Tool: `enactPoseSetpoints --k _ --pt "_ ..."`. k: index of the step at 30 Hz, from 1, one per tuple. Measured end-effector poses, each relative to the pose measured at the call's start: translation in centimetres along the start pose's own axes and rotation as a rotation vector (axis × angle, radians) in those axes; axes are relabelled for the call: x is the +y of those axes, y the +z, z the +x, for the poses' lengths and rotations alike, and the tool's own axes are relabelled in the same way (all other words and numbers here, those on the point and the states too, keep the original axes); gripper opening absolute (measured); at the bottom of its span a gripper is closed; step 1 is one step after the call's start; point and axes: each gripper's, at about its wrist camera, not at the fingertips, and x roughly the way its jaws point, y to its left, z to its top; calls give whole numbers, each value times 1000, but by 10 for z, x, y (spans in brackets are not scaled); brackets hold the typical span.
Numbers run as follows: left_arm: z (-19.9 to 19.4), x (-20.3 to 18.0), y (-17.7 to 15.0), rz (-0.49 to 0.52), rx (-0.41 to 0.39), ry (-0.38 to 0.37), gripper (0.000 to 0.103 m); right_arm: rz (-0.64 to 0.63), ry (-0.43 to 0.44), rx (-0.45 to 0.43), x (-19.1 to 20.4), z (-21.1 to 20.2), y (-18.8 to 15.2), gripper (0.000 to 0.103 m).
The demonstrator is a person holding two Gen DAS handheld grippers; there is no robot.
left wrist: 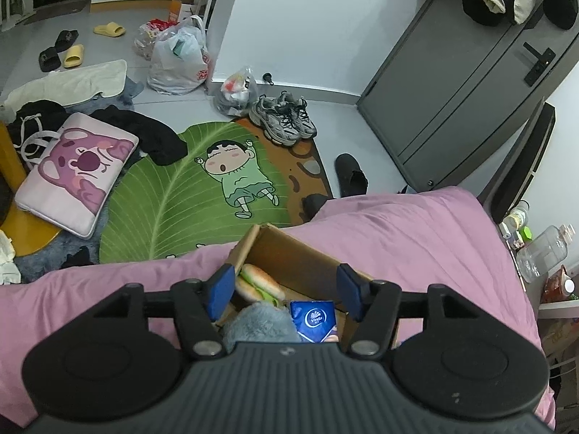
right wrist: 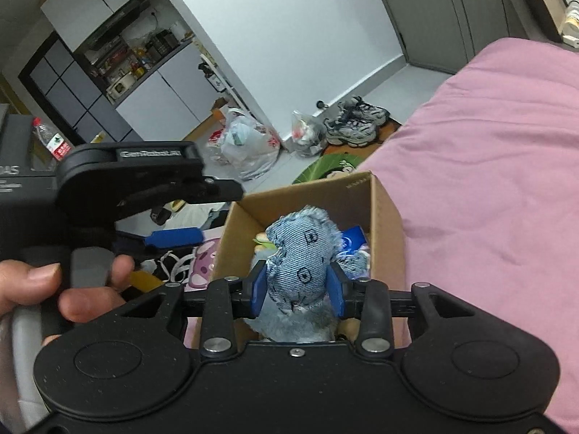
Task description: Organize soft objects
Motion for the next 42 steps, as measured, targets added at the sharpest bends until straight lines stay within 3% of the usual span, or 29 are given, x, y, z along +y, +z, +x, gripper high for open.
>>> enactPoseSetpoints --k 2,3,7,13,17,24,36,42 --pt "-5 -1 -1 11 -4 4 61 19 0 2 -3 -4 0 53" --pt "-7 -3 -1 18 -6 4 61 34 4 -5 -5 -8 1 54" --pt "-19 -10 -4 67 -28 19 78 45 -6 -38 -9 -22 5 54" --pt "-40 -19 -13 142 -39 20 88 63 -25 -48 -15 -38 4 54" --pt "-55 -21 -19 173 -38 27 90 61 -54 -46 -17 -45 6 59" --pt "-78 -20 -31 201 -26 18 93 42 -79 -85 -13 -67 6 79" --pt "-119 -15 -50 253 -30 2 94 0 -96 -142 -1 -114 9 102" --pt "-143 -12 -56 281 -45 -9 99 -39 -98 -151 6 -140 14 103"
